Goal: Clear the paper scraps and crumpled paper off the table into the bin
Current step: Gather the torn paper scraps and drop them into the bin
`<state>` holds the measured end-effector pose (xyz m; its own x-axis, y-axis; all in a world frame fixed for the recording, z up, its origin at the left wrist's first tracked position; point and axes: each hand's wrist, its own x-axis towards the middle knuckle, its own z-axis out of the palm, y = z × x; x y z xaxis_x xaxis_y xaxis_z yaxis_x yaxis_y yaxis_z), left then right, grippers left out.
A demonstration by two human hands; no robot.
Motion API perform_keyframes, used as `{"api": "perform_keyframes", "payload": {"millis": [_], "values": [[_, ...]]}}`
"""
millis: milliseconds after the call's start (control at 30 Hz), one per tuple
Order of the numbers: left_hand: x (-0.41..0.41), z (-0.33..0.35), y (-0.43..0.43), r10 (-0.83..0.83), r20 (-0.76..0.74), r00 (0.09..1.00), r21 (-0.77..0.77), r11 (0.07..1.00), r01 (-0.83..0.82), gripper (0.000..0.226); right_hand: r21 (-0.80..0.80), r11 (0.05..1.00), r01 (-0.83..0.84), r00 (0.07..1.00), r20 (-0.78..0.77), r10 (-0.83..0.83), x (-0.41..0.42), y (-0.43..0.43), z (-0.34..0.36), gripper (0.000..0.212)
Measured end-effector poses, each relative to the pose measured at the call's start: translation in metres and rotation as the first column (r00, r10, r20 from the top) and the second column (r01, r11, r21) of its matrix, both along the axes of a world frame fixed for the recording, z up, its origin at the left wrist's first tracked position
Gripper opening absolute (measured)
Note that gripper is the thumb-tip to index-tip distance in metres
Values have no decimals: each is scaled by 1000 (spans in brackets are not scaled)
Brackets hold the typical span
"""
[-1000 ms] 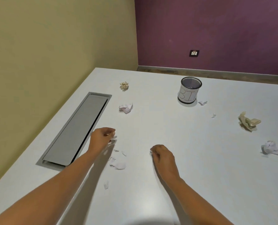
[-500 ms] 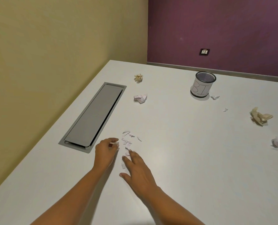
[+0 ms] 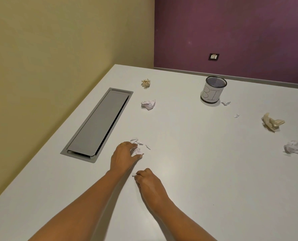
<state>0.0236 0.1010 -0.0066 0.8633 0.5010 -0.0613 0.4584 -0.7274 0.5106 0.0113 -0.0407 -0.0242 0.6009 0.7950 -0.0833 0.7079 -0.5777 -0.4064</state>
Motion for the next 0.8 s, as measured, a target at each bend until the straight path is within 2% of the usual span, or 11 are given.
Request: {"api": "perform_keyframes", "payload": {"millis": [133, 233, 333, 467, 567, 800], "values": [[5, 0, -5, 25, -37, 999, 75, 997, -22, 33, 4, 1000, 25, 998, -53, -25, 5, -5, 1, 29], [5, -3, -9, 44, -8, 999, 112, 993, -42, 22, 34, 993, 115, 985, -131, -109, 9, -10, 4, 29], [4, -5, -10, 36, 10, 999, 141, 989, -37, 20, 101, 971, 218, 955, -227, -191, 14, -17, 10, 24], [2, -5, -10, 24, 40, 999, 131, 991, -29, 21, 125, 969, 212, 962, -200, -185, 24, -28, 12, 25], [-1, -3, -11, 42, 104, 994, 71, 996, -50, 18, 144, 960, 242, 958, -191, -213, 31, -34, 8, 23], [-17, 2, -16, 216, 229, 949, -148, 972, -185, 9, 193, 921, 338, 927, -237, -291, 44, -53, 8, 25]]}}
